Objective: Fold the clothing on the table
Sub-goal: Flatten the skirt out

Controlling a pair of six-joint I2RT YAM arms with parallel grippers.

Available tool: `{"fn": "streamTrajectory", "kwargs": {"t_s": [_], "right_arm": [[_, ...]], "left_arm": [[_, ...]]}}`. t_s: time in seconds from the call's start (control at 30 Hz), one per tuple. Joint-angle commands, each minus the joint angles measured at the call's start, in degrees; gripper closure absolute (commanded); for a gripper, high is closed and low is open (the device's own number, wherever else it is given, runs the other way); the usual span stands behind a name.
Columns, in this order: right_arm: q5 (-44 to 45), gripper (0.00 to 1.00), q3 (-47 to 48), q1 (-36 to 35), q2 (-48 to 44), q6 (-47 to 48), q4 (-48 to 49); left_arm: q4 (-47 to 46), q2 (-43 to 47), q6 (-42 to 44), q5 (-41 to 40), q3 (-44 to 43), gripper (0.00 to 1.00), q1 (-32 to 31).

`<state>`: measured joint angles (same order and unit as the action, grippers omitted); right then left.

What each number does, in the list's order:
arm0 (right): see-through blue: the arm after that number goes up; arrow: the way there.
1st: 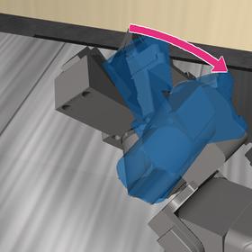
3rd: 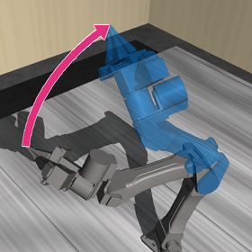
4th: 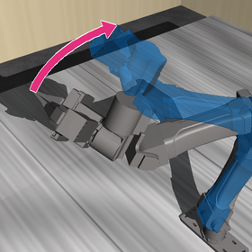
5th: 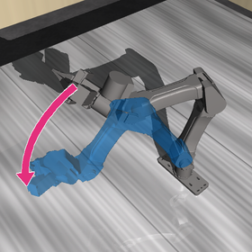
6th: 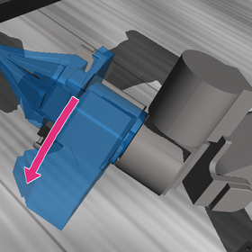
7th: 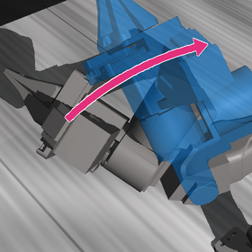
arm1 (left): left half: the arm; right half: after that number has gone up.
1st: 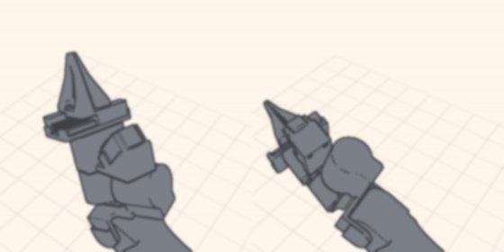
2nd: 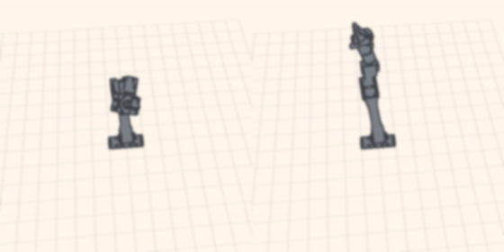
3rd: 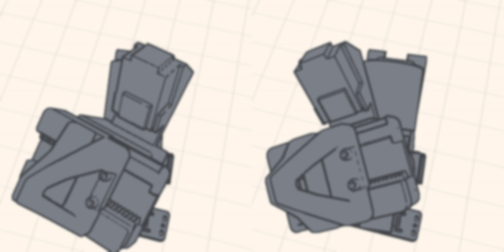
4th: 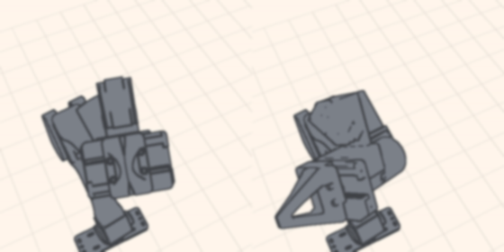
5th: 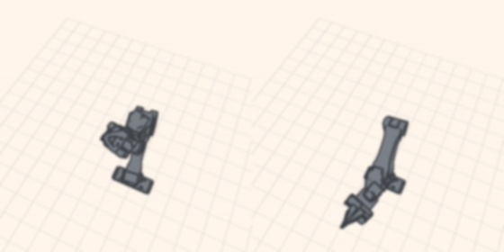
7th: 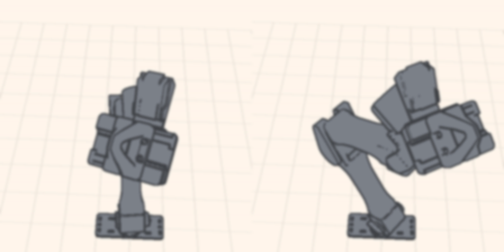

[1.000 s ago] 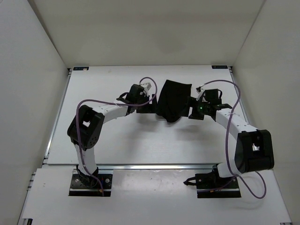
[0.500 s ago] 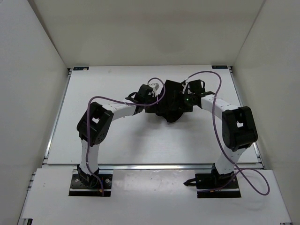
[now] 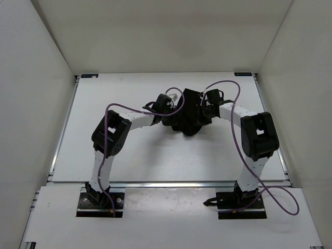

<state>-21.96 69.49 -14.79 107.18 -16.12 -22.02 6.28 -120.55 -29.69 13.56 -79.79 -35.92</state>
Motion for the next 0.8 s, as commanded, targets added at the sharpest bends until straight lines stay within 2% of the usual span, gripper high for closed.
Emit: {"fn": "streamTrajectory", "kwargs": {"t_s": [0.0, 0.2, 0.27, 0.5, 0.63, 0.77], "right_arm": [[0.9, 1.00, 1.3, 1.3, -1.3, 1.6, -0.6], [2.3, 0.99, 3.6, 6.3, -5.3, 4.1, -4.6], [2.4, 1.00, 3.7, 9.9, -9.2, 4.9, -5.5], [1.8, 1.00, -4.6, 20.6, -18.1, 7.2, -5.0], [2.0, 1.00, -10.2, 21.3, -19.8, 6.2, -3.6], [0.8, 0.99, -15.0, 20.3, -20.4, 4.8, -1.6]], "left_arm": [[1.6, 1.5, 0.4, 0.6, -1.9, 1.00, 0.6], [5.0, 5.6, 3.4, -1.5, -1.0, 1.00, 4.4], [5.5, 7.7, 4.2, -2.2, 0.1, 1.00, 6.3], [6.3, 18.2, 5.5, -3.9, 7.7, 1.00, 12.3], [7.7, 23.5, 6.5, -6.8, 10.8, 1.00, 13.3], [8.4, 25.8, 6.8, -6.0, 14.2, 1.00, 13.0]]}}
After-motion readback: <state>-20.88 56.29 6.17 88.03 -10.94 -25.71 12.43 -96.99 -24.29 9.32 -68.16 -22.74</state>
